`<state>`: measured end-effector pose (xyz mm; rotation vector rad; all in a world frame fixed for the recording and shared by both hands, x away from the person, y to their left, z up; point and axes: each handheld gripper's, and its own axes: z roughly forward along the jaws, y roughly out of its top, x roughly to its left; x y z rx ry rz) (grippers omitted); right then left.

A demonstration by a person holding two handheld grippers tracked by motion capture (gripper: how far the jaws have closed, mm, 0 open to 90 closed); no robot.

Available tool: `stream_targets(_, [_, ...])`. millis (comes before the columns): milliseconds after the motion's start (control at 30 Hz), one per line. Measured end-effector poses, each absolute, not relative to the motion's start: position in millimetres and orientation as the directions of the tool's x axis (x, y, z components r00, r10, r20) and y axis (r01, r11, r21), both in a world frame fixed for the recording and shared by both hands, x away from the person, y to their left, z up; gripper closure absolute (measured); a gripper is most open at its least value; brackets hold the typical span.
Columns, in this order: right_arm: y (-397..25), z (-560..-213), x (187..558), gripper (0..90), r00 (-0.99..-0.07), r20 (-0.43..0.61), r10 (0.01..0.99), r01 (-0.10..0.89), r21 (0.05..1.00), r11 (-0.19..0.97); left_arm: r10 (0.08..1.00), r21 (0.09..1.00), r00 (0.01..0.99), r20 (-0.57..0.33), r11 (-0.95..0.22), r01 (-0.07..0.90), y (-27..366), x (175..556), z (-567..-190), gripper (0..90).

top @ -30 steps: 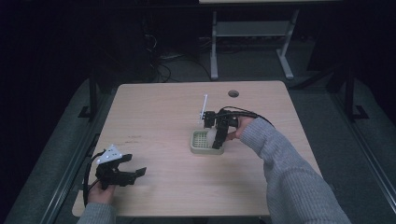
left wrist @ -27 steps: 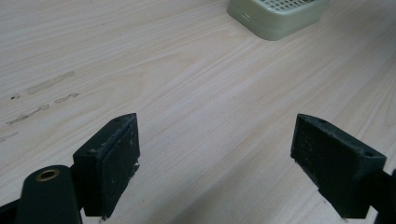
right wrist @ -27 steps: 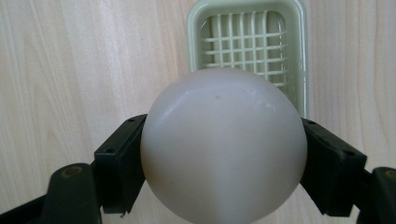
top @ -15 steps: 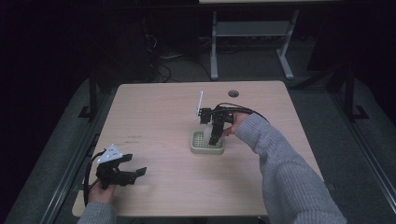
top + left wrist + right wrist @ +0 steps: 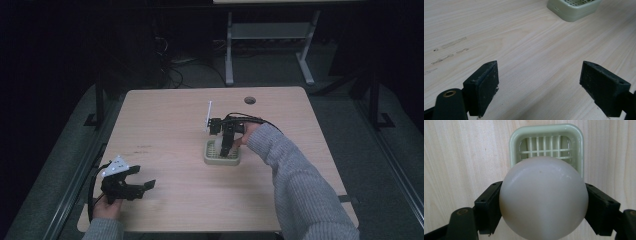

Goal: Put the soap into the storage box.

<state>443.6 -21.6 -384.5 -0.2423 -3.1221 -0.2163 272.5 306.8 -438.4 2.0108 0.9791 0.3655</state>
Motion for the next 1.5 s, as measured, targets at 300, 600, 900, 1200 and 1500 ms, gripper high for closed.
stream_targets(300, [-21, -391, 447, 23.2, -0.986, 0.021, 0.162, 0.164, 0.139, 0.977, 0.754, 0.795, 0.650, -0.099, -0.333, 0.507, 307, 272, -438, 15.3])
stream_targets(600, [-23, -399, 449, 23.2, -0.983, 0.032, 0.179, 0.181, 0.147, 0.972, 0.754, 0.795, 0.650, -0.100, -0.332, 0.507, 307, 272, -438, 15.3])
stream_targets(900, [-22, -405, 450, 23.2, -0.982, 0.032, 0.185, 0.187, 0.151, 0.971, 0.755, 0.799, 0.648, -0.104, -0.325, 0.507, 308, 272, -438, 15.3])
stream_targets(1200, [-23, -411, 452, 23.2, -0.980, 0.040, 0.195, 0.199, 0.149, 0.969, 0.752, 0.795, 0.652, -0.098, -0.334, 0.506, 309, 273, -438, 15.3])
stream_targets(1500, [-25, -413, 452, 23.2, -0.978, 0.043, 0.203, 0.207, 0.145, 0.968, 0.751, 0.794, 0.653, -0.096, -0.338, 0.506, 308, 273, -437, 15.3])
